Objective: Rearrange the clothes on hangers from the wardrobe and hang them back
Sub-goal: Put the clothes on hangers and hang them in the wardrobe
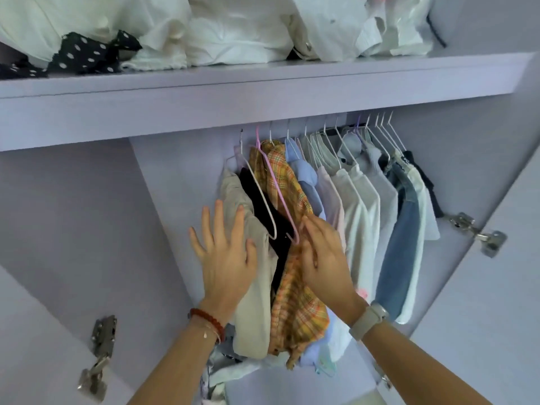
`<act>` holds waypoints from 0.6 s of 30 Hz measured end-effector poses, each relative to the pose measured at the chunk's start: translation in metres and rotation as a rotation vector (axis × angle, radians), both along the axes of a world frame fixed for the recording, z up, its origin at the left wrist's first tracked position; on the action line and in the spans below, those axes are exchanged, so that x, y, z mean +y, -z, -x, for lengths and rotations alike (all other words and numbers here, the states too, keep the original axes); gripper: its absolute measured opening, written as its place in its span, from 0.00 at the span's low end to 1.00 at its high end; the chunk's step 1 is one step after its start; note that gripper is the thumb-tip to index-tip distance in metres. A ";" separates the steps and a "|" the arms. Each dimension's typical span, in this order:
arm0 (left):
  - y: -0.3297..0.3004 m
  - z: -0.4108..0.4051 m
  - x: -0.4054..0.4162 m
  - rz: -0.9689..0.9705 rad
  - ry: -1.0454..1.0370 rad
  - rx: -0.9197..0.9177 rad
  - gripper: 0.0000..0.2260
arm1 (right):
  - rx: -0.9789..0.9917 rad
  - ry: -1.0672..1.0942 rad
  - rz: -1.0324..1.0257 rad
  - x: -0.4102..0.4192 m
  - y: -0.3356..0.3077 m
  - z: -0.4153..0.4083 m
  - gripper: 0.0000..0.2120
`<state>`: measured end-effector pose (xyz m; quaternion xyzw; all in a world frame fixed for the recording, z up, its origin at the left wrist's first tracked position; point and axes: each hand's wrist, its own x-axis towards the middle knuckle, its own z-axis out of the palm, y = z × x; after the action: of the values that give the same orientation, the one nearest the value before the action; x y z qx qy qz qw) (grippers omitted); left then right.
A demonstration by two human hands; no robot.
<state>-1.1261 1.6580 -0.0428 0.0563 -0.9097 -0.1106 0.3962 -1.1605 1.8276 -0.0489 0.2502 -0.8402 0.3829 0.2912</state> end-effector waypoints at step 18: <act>0.104 -0.135 0.391 0.198 0.935 -0.490 0.17 | -0.616 0.949 -0.140 0.391 0.129 -0.304 0.23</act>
<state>-0.9915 2.0491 -0.1467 -0.3682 -0.9097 -0.1726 0.0840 -0.8564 2.2184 -0.1776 -0.2591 -0.9300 0.2091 0.1555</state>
